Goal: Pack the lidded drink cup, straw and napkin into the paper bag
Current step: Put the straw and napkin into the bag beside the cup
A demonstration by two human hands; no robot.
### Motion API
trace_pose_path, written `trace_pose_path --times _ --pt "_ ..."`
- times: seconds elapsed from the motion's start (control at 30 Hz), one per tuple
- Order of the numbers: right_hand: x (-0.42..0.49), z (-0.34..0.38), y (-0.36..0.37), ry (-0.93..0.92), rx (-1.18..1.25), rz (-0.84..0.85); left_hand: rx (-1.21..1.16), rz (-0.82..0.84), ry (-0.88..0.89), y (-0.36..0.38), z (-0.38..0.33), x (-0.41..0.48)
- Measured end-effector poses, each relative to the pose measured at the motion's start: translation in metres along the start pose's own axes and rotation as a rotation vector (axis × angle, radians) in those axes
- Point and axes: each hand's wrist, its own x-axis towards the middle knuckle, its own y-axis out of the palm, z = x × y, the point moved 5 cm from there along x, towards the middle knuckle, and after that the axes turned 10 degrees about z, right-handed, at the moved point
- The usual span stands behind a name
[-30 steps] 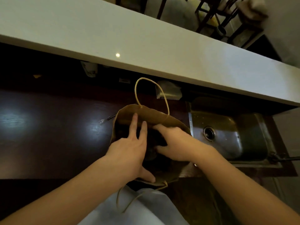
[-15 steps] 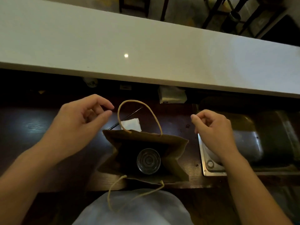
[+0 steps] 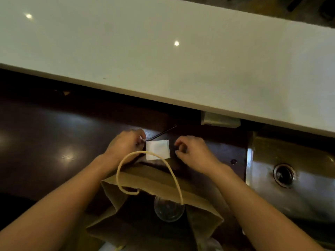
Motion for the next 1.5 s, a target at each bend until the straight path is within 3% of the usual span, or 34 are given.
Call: trace_pose_path --times 0.2,0.33,0.53,0.67,0.97,1.13,1.5 --pt "0.055 -0.005 0.043 0.005 -0.210 0.140 0.221 0.110 -0.188 0.025 0.020 0.031" --pt "0.067 0.000 0.060 0.001 -0.324 0.106 0.310 0.091 -0.233 0.030 0.023 0.035" --pt "0.068 0.004 0.063 0.034 -0.244 0.083 0.347 0.206 -0.315 0.034 0.027 0.025" --pt "0.057 0.001 0.057 0.057 -0.027 0.173 0.184 0.221 -0.320 0.025 0.028 0.005" --pt "-0.007 0.018 0.008 0.054 0.699 0.042 -0.096 -0.024 -0.005 -0.019 0.002 -0.054" --pt "-0.063 0.066 -0.032 -0.036 0.828 -0.068 -0.376 -0.102 0.161 -0.043 0.003 -0.098" --pt "-0.184 0.147 -0.057 -0.280 1.112 -0.248 -0.620 -0.162 0.476 -0.070 -0.023 -0.205"
